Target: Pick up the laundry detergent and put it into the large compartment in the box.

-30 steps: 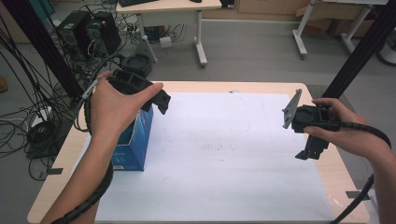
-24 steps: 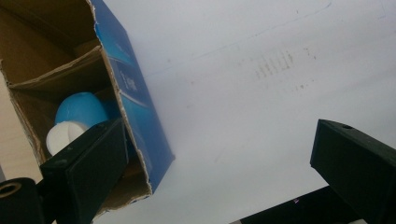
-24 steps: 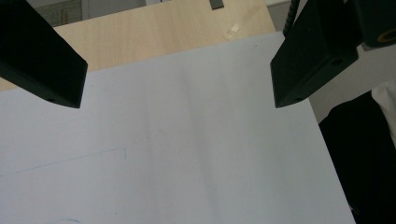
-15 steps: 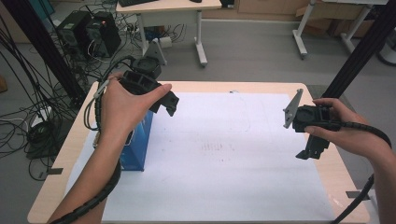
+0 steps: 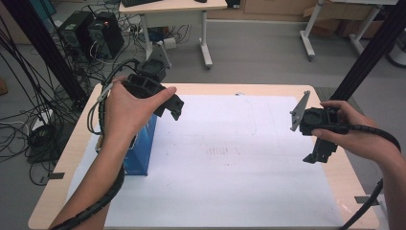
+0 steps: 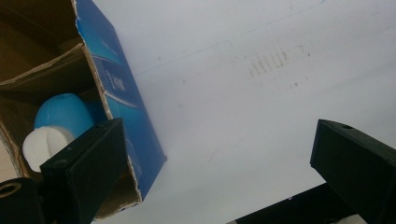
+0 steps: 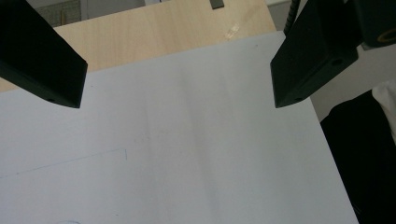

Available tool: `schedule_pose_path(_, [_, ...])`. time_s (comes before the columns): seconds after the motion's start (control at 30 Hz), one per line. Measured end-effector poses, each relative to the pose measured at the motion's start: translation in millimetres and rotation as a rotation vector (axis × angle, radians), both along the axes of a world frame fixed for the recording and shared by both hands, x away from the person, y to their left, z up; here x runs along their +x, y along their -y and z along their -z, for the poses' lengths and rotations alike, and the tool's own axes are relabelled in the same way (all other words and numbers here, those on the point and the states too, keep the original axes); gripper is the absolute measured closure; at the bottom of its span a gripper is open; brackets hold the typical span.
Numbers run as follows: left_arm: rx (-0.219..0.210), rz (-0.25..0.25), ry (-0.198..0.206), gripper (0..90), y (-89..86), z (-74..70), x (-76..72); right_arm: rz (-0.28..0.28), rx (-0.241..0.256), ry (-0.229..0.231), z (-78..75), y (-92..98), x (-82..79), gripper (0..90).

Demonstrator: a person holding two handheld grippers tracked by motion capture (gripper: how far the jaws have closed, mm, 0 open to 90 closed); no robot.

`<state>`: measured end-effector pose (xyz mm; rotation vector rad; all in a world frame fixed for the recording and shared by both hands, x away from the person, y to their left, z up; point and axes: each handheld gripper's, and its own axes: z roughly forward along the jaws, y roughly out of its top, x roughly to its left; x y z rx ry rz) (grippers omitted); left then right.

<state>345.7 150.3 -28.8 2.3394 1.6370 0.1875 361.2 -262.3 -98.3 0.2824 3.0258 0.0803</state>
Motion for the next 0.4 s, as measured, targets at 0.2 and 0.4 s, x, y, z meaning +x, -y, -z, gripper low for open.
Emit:
schedule_pose_path(0.2, [0.001,-0.001,-0.001,4.4,-1.1,0.3,-1.0,-0.001,0.0,0.002,-1.1,-1.4,-0.5,3.5])
schedule_pose_path(0.4, [0.005,-0.001,-0.01,4.4,-1.9,1.6,-1.4,-0.002,0.001,0.002,-0.2,-1.5,-0.7,3.5])
